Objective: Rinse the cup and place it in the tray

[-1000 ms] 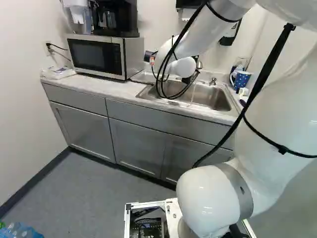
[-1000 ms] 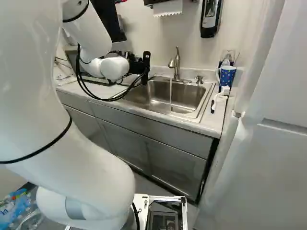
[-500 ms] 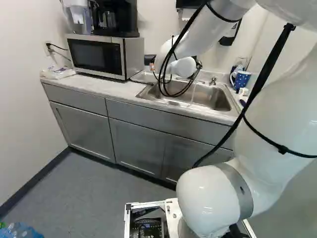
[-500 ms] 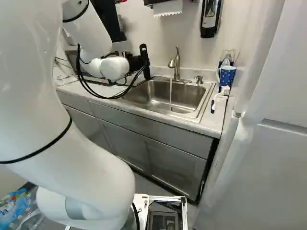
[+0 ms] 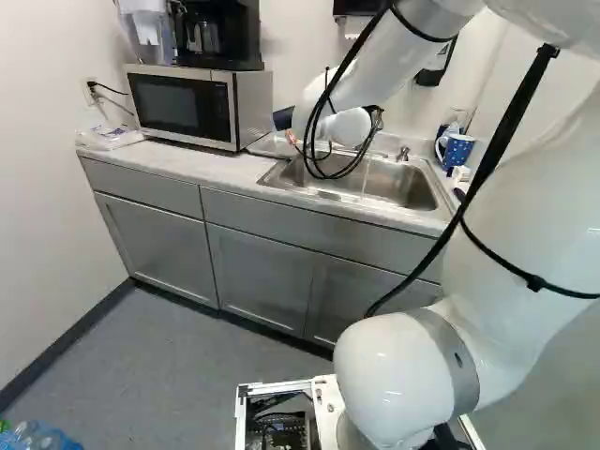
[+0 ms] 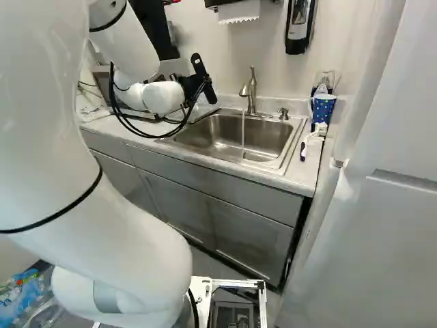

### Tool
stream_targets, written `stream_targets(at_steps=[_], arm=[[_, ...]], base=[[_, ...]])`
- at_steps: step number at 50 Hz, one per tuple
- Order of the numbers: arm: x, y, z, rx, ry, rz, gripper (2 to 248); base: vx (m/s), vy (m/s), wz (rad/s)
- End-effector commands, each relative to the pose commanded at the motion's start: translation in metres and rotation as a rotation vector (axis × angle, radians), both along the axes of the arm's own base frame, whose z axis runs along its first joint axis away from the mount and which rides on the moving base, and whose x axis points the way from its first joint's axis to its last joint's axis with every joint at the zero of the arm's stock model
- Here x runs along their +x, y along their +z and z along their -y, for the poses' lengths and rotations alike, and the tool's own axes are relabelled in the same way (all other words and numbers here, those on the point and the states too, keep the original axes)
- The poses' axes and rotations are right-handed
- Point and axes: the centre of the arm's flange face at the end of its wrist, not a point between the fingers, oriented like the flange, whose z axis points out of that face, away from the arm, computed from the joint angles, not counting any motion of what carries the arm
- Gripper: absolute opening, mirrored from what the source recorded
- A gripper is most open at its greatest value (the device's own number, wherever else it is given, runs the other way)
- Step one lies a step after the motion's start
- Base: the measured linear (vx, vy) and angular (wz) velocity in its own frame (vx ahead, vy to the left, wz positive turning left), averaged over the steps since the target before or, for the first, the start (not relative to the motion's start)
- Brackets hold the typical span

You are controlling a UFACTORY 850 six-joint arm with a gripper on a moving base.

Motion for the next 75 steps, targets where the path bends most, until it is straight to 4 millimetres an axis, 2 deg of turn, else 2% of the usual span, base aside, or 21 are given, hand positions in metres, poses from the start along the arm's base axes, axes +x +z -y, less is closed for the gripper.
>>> stream_targets(at_steps=[75], arm=[[0.0,0.0,0.0,-0.78,0.09,0.067,111]], base=[[0.0,0.0,0.0]])
